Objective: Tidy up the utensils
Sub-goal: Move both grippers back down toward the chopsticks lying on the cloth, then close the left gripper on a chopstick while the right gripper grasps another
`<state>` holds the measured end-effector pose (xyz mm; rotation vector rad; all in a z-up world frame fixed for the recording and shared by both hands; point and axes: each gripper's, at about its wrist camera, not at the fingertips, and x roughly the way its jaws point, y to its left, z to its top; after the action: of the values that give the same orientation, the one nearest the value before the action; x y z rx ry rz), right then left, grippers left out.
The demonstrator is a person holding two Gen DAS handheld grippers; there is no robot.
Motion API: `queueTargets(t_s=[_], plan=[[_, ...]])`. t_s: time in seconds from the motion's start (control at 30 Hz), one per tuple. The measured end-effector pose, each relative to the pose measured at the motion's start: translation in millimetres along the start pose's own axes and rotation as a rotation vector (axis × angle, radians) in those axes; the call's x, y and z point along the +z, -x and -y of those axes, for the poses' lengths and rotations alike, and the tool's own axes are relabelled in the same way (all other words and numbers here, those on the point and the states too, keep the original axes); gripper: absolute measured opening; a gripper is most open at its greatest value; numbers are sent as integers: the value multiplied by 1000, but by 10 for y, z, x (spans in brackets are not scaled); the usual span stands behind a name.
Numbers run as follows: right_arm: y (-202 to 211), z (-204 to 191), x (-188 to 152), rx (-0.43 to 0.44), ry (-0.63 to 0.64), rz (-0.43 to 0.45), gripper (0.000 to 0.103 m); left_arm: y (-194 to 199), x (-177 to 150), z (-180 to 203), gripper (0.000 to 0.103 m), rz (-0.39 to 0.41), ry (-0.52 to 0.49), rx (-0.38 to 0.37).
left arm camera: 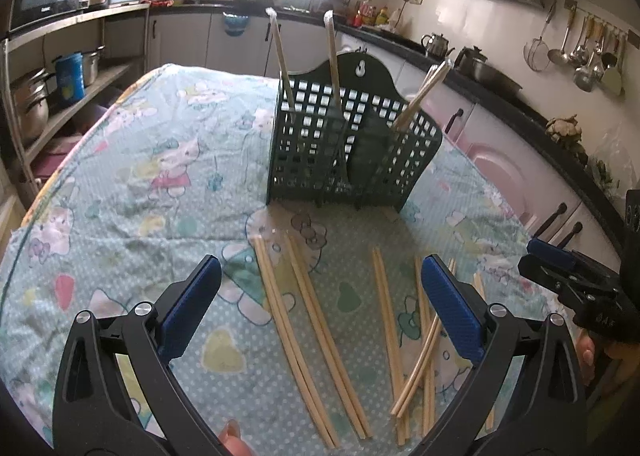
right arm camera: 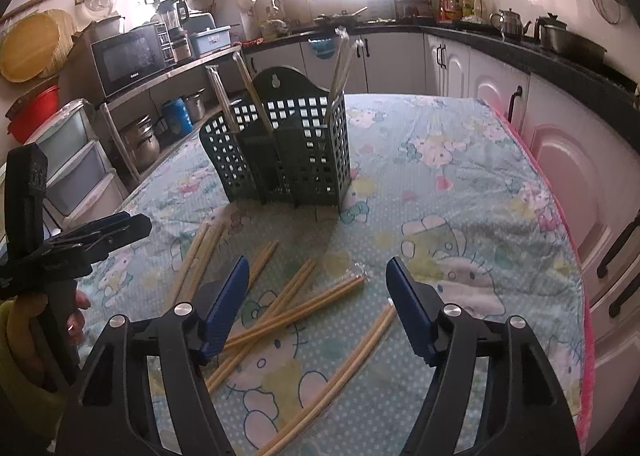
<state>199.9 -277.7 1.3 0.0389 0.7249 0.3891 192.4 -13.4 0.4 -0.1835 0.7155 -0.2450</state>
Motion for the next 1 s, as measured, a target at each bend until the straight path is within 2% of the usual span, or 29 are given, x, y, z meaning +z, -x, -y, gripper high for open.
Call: queueTargets(t_s=[0.23, 0.53, 0.77, 1.0], plan=[[-126, 49, -103, 9, -13, -39, 58, -130, -137, -41, 91, -51, 8, -5], [-296, 90, -200, 26, -24, -82, 54, -289, -267, -141, 79, -109, 17, 13], [-420, 97, -216, 36, -30, -108, 53, -403, -324, -281, 56, -143, 41, 34], [-575, 150, -212, 47, -61, -142, 53, -496, -341, -383, 46, -165, 65, 36]])
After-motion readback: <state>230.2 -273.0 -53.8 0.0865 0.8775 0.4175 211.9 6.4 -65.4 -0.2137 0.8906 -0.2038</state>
